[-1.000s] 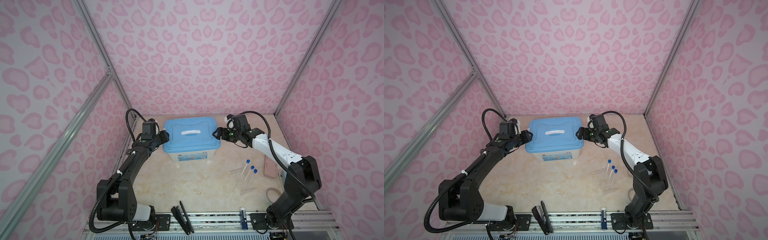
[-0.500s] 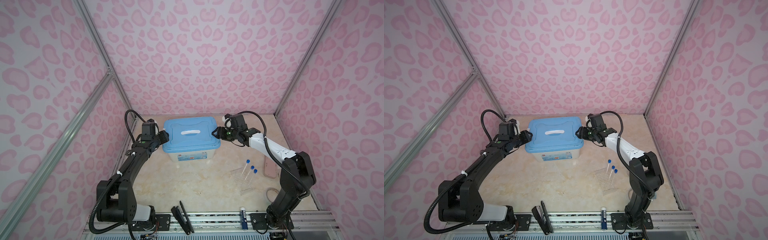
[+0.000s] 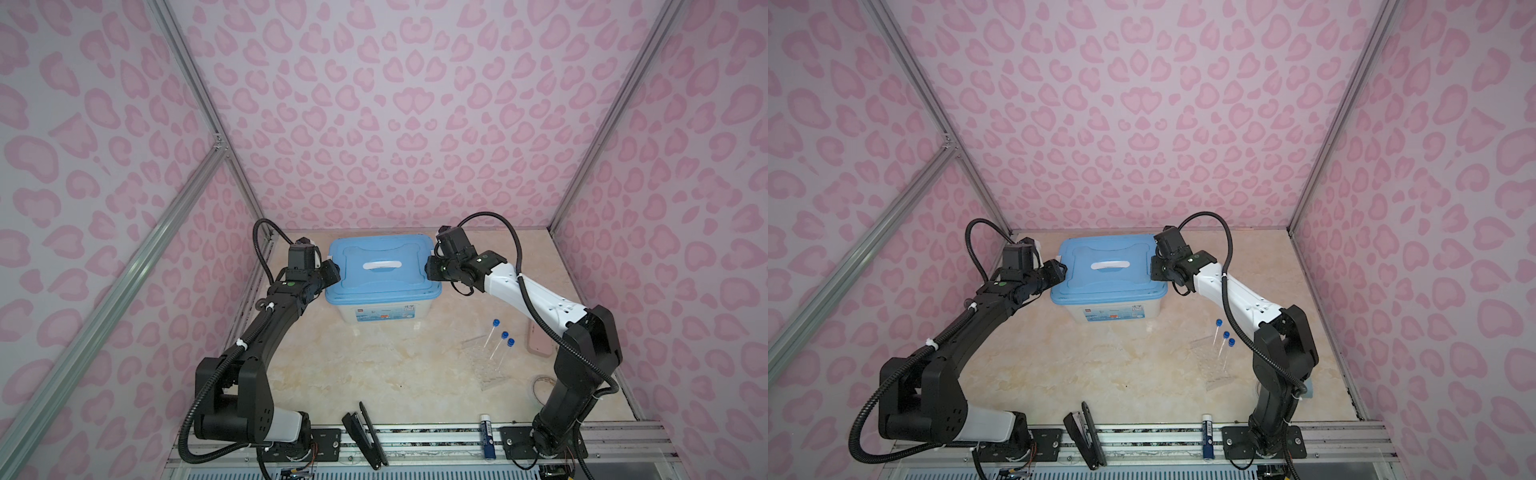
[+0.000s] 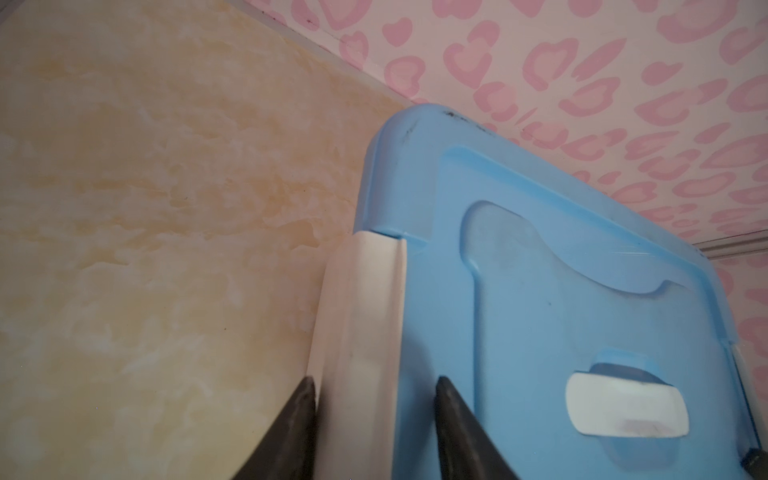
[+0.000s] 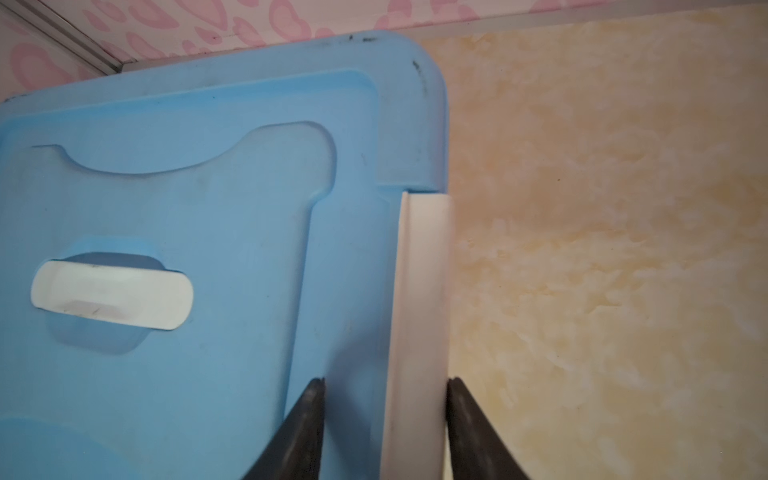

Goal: Organize the chemistry lab equipment

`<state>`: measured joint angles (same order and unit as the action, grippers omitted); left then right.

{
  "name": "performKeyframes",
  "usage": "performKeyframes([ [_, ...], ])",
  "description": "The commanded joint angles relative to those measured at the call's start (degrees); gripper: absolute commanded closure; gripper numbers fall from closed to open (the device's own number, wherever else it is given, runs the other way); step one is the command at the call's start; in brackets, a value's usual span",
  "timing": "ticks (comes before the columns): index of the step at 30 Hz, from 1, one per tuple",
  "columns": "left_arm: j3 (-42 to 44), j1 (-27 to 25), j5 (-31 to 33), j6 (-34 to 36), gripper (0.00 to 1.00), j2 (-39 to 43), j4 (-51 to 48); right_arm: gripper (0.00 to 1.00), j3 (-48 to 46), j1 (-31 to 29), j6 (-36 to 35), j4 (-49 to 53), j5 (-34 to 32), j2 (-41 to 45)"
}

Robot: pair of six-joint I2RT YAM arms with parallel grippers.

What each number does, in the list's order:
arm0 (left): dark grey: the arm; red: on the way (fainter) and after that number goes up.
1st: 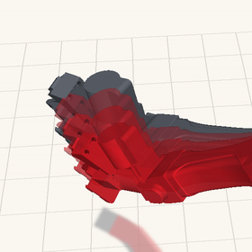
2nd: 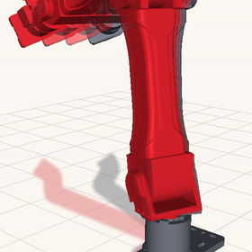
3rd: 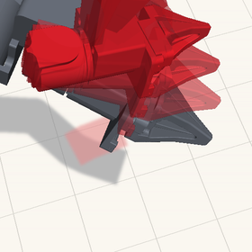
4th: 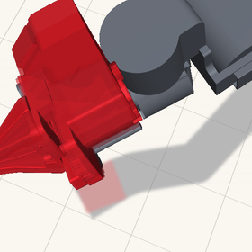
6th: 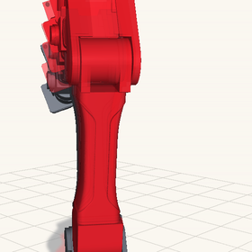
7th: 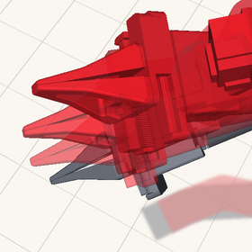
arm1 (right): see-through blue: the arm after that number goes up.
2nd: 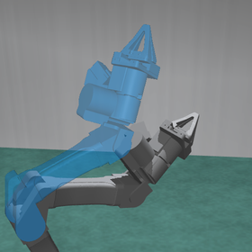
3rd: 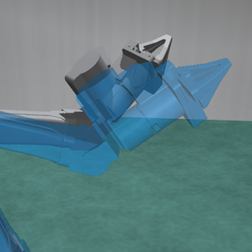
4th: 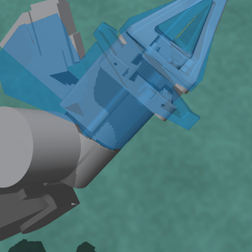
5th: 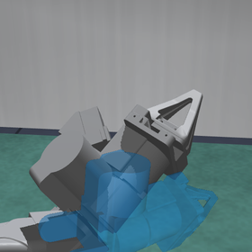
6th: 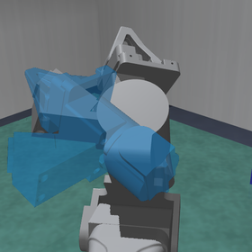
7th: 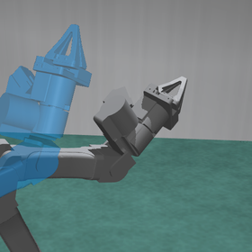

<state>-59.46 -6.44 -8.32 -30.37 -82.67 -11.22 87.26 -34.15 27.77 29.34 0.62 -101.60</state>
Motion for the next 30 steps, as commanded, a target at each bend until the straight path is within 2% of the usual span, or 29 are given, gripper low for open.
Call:
performKeyframes([
  [1, -0.4, -2.0, -16.0, -2.2, 0.54, -1.3, -2.5, 0.55, -0.2, -1.0, -2.9, -2.1, 9.6, -1.1],
  [5, -1.4, -2.0, -15.1, -2.2, 0.54, -1.3, -3.1, 0.47, -1.7, 1.5, -1.7, -3.1, 10.9, 1.0],
  [9, -2.4, -1.8, -13.7, -2.8, 0.53, -0.8, -3.6, 0.45, -4.3, 4.5, -1.7, -3.9, 12.9, 3.6],
  [12, -3.8, -1.2, -11.4, -2.3, 0.48, 0.3, -4.8, 0.37, -4.0, 6.3, -3.0, -3.3, 14.0, 5.3],
  [15, -5.7, 1.0, -11.1, -2.1, 0.35, 1.7, -6.4, 0.3, -3.8, 7.8, -4.3, -2.4, 13.7, 7.4],
  [18, -5.9, 3.8, -8.8, -1.4, 0.13, 5.8, -7.3, 0.24, -3.6, 10.4, -6.3, -1.1, 11.9, 10.7],
  [20, -4.8, 4.7, -3.6, 1.4, 0.02, 9.5, -7.4, 0.18, -4.9, 12.8, -8.1, -0.9, 8.9, 13.8],
  [22, -2.0, 4.7, 5.3, 3.5, 0.02, 13.8, -6.2, 0.16, -7.3, 15.3, -9.1, -2.0, 4.3, 17.0],
  [25, 3.6, 4.9, 17.2, 5.4, 0.03, 18.9, -1.9, 0.13, -13.2, 20.2, -13.2, -6.8, 1.5, 22.0],
  [27, 7.0, 5.5, 19.9, 7.6, 0.03, 20.6, 2.1, 0.12, -17.7, 23.8, -15.0, -10.7, 0.0, 24.7],
  [30, 12.7, 6.0, 25.1, 8.5, 0.03, 21.9, 10.3, 0.12, -24.1, 29.9, -13.7, -15.3, -0.5, 26.8],
])
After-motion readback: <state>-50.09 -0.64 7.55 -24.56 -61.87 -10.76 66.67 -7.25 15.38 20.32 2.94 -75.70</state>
